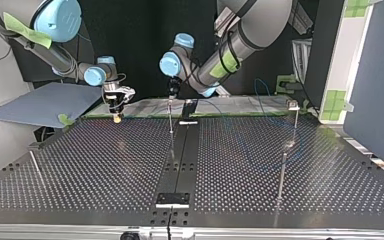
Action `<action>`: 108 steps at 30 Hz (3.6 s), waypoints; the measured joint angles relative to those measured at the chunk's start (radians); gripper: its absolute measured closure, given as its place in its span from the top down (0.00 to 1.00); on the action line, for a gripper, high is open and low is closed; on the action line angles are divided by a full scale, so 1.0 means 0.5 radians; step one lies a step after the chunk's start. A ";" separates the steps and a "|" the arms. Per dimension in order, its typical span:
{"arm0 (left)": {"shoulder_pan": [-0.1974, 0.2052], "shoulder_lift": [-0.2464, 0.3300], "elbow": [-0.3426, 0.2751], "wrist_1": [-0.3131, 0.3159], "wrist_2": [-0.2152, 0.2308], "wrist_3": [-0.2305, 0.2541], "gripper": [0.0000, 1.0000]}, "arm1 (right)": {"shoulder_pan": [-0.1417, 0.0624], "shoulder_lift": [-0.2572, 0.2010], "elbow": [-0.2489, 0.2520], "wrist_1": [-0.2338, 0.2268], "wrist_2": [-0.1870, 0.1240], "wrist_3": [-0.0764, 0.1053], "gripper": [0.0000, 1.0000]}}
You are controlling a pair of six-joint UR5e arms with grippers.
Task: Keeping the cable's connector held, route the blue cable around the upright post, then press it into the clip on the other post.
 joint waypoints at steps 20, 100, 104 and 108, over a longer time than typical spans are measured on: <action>-0.001 0.002 -0.009 0.015 -0.004 -0.026 1.00 | 0.000 0.000 0.000 0.003 -0.001 0.002 0.00; -0.182 1.255 -1.247 0.423 -0.544 -0.634 1.00 | -0.001 0.006 0.000 0.007 -0.029 0.022 0.00; -0.179 1.330 -1.322 0.429 -0.538 -0.657 1.00 | -0.002 0.006 -0.001 0.007 -0.032 0.021 0.00; -0.182 1.412 -1.403 0.429 -0.541 -0.657 1.00 | -0.008 0.006 0.000 0.008 -0.033 0.019 0.00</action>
